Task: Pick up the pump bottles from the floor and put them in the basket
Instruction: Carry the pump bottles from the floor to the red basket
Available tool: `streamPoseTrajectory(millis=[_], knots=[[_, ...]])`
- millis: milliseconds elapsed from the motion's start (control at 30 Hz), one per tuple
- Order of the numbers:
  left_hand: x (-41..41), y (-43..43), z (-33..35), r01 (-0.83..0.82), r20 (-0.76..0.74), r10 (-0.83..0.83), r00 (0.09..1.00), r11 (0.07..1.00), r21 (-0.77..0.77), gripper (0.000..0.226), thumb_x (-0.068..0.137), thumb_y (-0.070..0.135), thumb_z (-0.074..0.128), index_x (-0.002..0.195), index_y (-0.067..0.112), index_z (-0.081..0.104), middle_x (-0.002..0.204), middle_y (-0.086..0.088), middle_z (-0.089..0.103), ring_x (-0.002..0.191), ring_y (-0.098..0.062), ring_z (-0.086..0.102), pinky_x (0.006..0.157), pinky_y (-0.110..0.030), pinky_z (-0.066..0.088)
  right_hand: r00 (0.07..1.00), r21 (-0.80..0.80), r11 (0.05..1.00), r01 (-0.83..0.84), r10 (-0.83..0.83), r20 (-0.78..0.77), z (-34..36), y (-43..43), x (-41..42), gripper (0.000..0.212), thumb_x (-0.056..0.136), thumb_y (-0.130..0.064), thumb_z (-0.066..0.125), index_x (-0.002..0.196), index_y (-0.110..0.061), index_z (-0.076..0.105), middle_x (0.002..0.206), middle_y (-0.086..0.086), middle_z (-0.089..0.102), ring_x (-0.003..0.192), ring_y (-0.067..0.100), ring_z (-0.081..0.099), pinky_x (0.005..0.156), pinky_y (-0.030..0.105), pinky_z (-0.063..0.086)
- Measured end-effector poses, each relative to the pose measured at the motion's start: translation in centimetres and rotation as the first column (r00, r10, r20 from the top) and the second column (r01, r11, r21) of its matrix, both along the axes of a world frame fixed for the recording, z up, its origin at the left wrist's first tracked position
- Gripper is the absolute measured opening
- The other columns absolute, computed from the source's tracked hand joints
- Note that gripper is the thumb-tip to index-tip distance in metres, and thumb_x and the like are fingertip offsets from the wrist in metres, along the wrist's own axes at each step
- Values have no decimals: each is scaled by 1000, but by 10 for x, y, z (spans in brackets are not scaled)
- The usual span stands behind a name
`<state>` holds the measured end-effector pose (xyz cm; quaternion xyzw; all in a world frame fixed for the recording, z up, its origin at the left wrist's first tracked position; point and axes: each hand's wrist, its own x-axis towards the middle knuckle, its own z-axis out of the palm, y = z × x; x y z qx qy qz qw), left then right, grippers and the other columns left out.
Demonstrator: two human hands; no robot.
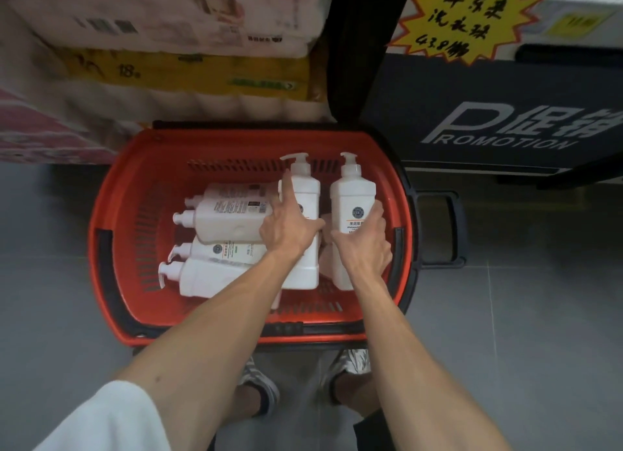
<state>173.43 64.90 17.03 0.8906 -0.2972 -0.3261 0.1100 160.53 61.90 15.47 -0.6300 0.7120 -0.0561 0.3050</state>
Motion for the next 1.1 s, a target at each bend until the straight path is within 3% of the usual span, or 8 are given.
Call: streamPoseTrajectory(millis=[233,533,733,1000,1100], knots=[[-7,0,-17,-37,-41,35,999,998,-48,114,75,41,78,156,40,-1,156,-7,31,112,-37,60,85,-47,48,1000,12,1000,-4,4,-30,-18,0,7,97,70,-48,82,145,-23,27,116,6,57,95,36,67,73,42,46],[-15,-1,-34,-56,-15,56,998,996,-69,114,73,44,79,157,38,2,140,-5,44,109,-35,62,75,-40,42,1000,-13,1000,5,-5,16,-29,3,1,96,70,-62,76,147,-30,27,115,2,58,92,32,66,73,42,49],[-10,4,-37,-59,-5,59,998,995,-77,114,76,49,79,158,35,2,146,-3,43,122,-31,51,78,-40,41,993,6,998,64,-64,98,-32,5,2,94,69,-66,77,146,-33,35,122,-1,60,101,28,65,75,38,46],[-9,0,-41,-80,-26,79,997,996,-41,106,78,53,76,157,38,6,149,0,42,122,-31,53,86,-43,46,984,49,998,41,-48,169,-32,3,-3,91,70,-71,75,145,-40,35,121,-7,58,103,21,64,83,42,53],[-8,-2,-42,-77,-27,76,997,997,-30,104,78,54,76,156,38,8,149,0,42,122,-31,54,86,-43,47,978,75,997,28,-43,202,-31,1,-6,91,71,-66,78,146,-41,35,122,-9,57,105,17,62,82,38,50]])
